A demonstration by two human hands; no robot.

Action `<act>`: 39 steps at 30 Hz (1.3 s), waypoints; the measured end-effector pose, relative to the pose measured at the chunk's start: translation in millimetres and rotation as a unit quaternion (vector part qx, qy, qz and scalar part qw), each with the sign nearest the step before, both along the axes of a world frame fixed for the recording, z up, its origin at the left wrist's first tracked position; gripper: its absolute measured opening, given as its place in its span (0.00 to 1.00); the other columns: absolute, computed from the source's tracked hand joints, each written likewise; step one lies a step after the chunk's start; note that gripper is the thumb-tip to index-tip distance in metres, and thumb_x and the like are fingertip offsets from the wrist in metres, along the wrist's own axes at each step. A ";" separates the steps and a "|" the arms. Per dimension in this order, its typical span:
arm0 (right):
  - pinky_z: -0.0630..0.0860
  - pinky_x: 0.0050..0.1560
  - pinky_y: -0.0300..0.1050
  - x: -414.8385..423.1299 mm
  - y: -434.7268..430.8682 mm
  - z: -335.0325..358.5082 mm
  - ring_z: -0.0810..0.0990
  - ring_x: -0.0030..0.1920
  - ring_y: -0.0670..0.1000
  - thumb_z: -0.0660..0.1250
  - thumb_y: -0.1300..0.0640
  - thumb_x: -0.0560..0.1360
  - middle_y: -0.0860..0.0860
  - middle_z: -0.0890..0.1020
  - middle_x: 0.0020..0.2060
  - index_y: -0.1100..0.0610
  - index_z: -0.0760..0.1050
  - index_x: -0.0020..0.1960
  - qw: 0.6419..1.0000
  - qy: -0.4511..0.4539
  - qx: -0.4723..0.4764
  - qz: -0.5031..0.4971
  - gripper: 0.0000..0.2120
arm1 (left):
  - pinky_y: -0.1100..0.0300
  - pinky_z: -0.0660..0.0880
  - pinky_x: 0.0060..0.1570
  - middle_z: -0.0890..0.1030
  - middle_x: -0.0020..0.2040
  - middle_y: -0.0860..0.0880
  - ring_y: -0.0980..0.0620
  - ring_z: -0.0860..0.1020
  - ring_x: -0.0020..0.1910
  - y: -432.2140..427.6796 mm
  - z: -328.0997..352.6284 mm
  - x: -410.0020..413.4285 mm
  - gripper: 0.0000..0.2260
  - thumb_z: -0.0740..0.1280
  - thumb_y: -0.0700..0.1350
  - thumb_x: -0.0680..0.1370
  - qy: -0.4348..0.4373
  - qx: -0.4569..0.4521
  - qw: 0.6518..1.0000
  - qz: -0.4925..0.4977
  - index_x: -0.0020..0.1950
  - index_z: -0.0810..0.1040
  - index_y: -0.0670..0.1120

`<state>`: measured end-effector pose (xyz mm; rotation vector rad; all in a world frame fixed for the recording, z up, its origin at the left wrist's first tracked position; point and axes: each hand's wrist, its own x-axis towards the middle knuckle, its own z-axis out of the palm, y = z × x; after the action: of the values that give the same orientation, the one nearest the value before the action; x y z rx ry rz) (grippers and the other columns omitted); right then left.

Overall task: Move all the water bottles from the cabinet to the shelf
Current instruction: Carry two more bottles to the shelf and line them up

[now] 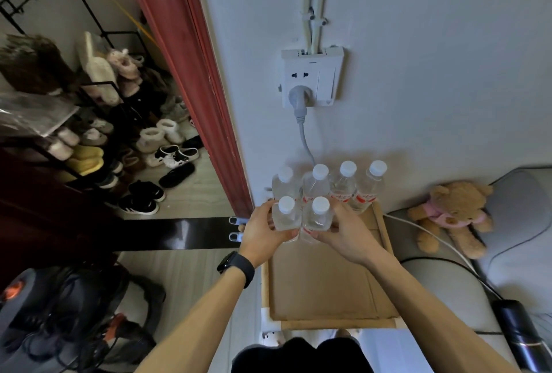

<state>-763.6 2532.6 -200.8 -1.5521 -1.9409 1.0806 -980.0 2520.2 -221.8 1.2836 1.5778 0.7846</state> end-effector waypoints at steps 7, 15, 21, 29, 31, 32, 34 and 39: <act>0.71 0.46 0.29 -12.5 -13.9 -0.4 0.74 0.57 0.30 0.73 0.34 0.69 0.26 0.73 0.59 0.29 0.62 0.65 0.994 0.054 0.024 -0.087 0.29 | 0.75 0.71 0.45 0.73 0.53 0.68 0.66 0.77 0.53 -5.9 -9.1 1.9 0.40 0.80 0.56 0.66 0.025 -0.028 0.999 0.016 0.73 0.64 0.54; 0.71 0.50 0.36 -14.6 -7.9 -0.3 0.74 0.57 0.35 0.71 0.33 0.70 0.28 0.73 0.60 0.34 0.62 0.67 0.995 0.017 0.034 -0.095 0.30 | 0.62 0.71 0.52 0.80 0.62 0.51 0.49 0.79 0.58 6.4 -22.2 13.8 0.42 0.75 0.58 0.70 0.116 -0.043 0.992 -0.028 0.78 0.58 0.51; 0.76 0.62 0.51 5.2 -4.9 -4.1 0.76 0.63 0.42 0.72 0.41 0.73 0.37 0.75 0.66 0.36 0.62 0.71 0.999 0.026 -0.011 -0.024 0.31 | 0.62 0.69 0.45 0.80 0.62 0.51 0.47 0.80 0.57 11.1 -27.6 12.6 0.38 0.73 0.62 0.71 0.153 -0.021 0.987 -0.040 0.75 0.61 0.54; 0.77 0.57 0.45 -2.0 -6.1 -11.1 0.78 0.58 0.38 0.74 0.32 0.66 0.34 0.74 0.65 0.34 0.57 0.72 0.997 0.038 -0.020 -0.070 0.41 | 0.62 0.69 0.47 0.78 0.63 0.55 0.49 0.80 0.58 11.9 -24.8 18.6 0.33 0.75 0.59 0.70 0.111 -0.021 0.993 -0.036 0.70 0.61 0.61; 0.78 0.56 0.44 -3.8 -6.0 -14.4 0.78 0.57 0.39 0.74 0.31 0.64 0.34 0.75 0.64 0.35 0.57 0.72 0.996 0.028 -0.021 -0.084 0.42 | 0.62 0.70 0.48 0.79 0.62 0.54 0.49 0.79 0.59 10.8 -25.0 18.5 0.34 0.74 0.59 0.71 0.110 -0.025 0.993 -0.038 0.71 0.61 0.60; 0.78 0.54 0.43 -4.6 -5.5 -15.3 0.78 0.55 0.38 0.74 0.31 0.63 0.34 0.75 0.63 0.36 0.57 0.72 0.995 0.023 -0.022 -0.090 0.43 | 0.62 0.69 0.48 0.79 0.63 0.54 0.49 0.79 0.59 10.3 -25.1 18.1 0.35 0.74 0.59 0.71 0.112 -0.026 0.993 -0.040 0.72 0.61 0.59; 0.75 0.47 0.39 -6.3 -3.3 -16.6 0.78 0.53 0.39 0.73 0.30 0.63 0.36 0.76 0.62 0.37 0.59 0.71 0.995 0.007 -0.022 -0.093 0.42 | 0.62 0.69 0.49 0.78 0.65 0.53 0.49 0.79 0.59 9.8 -25.8 17.6 0.36 0.74 0.59 0.71 0.116 -0.027 0.992 -0.043 0.73 0.60 0.59; 0.76 0.55 0.46 0.1 2.9 -23.6 0.79 0.61 0.48 0.74 0.38 0.69 0.39 0.78 0.63 0.38 0.60 0.71 0.998 0.010 -0.026 -0.053 0.36 | 0.60 0.69 0.48 0.81 0.60 0.50 0.46 0.79 0.58 11.7 -29.4 14.6 0.38 0.74 0.58 0.71 0.148 -0.043 0.987 -0.045 0.75 0.59 0.55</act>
<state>-763.5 2535.4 -224.4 -1.6461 -1.8075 1.1068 -965.4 2532.0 -251.1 1.4466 1.7512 0.4795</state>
